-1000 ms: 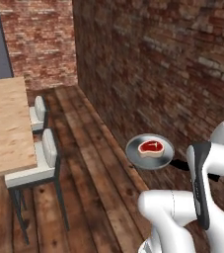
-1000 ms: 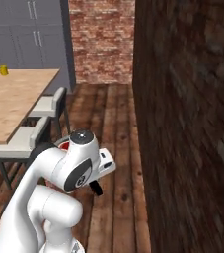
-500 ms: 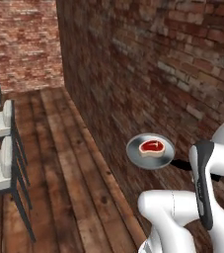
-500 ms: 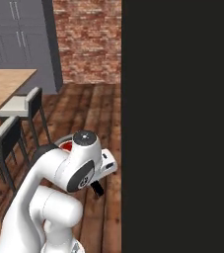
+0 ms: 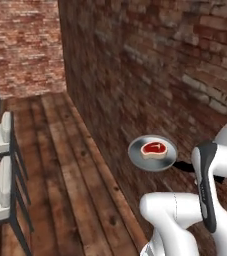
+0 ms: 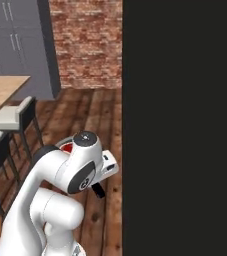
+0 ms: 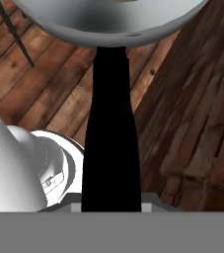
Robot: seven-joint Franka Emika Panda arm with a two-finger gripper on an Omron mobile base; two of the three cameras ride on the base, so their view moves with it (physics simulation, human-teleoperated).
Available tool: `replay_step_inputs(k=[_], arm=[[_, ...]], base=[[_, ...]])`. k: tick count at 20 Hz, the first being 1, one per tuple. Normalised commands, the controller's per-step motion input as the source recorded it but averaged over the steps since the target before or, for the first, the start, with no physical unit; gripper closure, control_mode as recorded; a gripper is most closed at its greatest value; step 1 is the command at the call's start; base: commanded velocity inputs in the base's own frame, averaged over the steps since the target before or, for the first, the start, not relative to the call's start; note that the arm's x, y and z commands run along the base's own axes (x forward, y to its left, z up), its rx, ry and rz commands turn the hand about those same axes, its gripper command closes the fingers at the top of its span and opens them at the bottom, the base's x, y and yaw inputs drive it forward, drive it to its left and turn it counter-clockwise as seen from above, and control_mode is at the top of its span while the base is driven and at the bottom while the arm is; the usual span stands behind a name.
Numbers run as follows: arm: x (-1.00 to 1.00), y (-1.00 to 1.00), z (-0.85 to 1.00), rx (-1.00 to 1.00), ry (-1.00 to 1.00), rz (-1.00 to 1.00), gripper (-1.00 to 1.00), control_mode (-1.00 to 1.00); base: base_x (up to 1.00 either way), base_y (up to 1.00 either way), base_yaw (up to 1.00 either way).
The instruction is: Pick up the pan with the steak in it and place it on the dining table. Then place the steak on the plate.
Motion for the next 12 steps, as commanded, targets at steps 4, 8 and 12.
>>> replay_step_inputs(k=[4, 8, 12], arm=[[0.0, 0.0, 0.0, 0.0, 0.0, 0.0, 1.0, 1.0], [0.0, 0.0, 0.0, 0.0, 0.0, 0.0, 1.0, 1.0], [0.0, 0.0, 0.0, 0.0, 0.0, 0.0, 1.0, 1.0]], base=[[1.0, -0.12, -0.02], [1.0, -0.21, -0.04], [1.0, -0.24, -0.05]])
